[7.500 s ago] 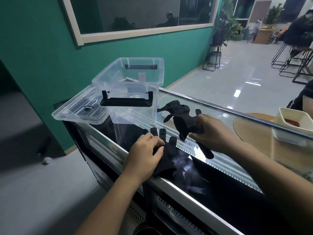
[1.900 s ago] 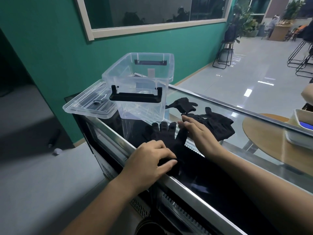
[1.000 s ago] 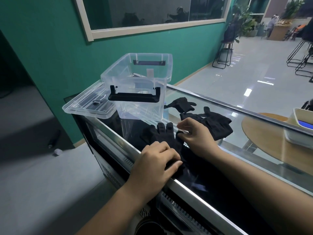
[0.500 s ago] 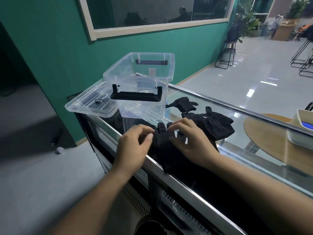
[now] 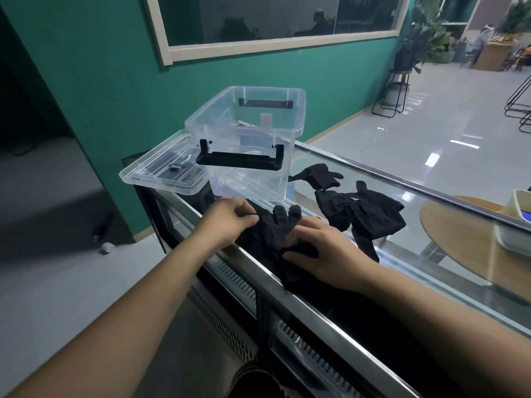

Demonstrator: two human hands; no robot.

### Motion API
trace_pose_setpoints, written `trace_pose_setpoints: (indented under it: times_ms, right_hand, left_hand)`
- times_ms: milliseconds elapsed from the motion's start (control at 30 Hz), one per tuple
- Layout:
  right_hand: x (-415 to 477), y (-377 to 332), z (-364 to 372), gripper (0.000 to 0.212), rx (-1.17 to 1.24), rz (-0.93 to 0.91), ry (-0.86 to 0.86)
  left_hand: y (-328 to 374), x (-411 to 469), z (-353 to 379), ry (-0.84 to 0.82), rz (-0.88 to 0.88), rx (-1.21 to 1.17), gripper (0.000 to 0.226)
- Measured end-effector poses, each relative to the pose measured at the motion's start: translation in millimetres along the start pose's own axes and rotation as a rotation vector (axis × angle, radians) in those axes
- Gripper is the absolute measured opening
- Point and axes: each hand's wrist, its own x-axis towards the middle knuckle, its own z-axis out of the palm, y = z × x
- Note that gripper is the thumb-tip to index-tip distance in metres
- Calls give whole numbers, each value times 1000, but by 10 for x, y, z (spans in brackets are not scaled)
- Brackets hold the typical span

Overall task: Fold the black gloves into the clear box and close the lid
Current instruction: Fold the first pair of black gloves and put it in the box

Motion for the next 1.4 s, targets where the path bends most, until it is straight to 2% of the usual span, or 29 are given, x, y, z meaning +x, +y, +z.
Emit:
trace_pose_setpoints:
  times_ms: [100, 300, 367, 533, 700, 800, 1000, 1133, 1267, 1333, 1400]
  right_hand:
    - [1, 7, 12, 16, 0, -1, -2]
    - [-10, -17, 7, 15, 0, -4, 3]
    - [-14, -29, -1, 15, -4, 2, -1]
    - [-23, -82, -89, 7, 14, 37, 52]
    - [-27, -127, -232, 9, 41, 25, 58]
    - [-100, -138, -242, 11, 33, -8, 50]
    - [-298, -132, -173, 9, 27, -49, 21]
    - [-319, -111, -216, 17, 41, -81, -63]
    - [-334, -130, -251, 35, 18, -110, -135]
    - [-320, -127, -225, 40, -5, -121, -130]
    - [-292, -94, -173, 35, -29, -136, -81]
  left_hand:
    - [14, 18, -10, 28, -60, -107, 11]
    - [8, -43, -31, 49, -21, 106, 11]
    - [-9, -82, -7, 102, 9, 95, 14]
    - [-10, -337, 73, 265, 231, 25, 8]
    - [75, -723, 220, 135, 508, 55, 6]
    - [102, -879, 304, 56, 593, 73, 16]
    - [91, -988, 376, -69, 612, 128, 44]
    - [89, -1022, 416, 18, 617, 144, 35]
    - [62, -1055, 482, 150, 715, 263, 24]
    - [69, -1072, 475, 161, 697, 234, 20]
    - [81, -1076, 451, 154, 634, 165, 17]
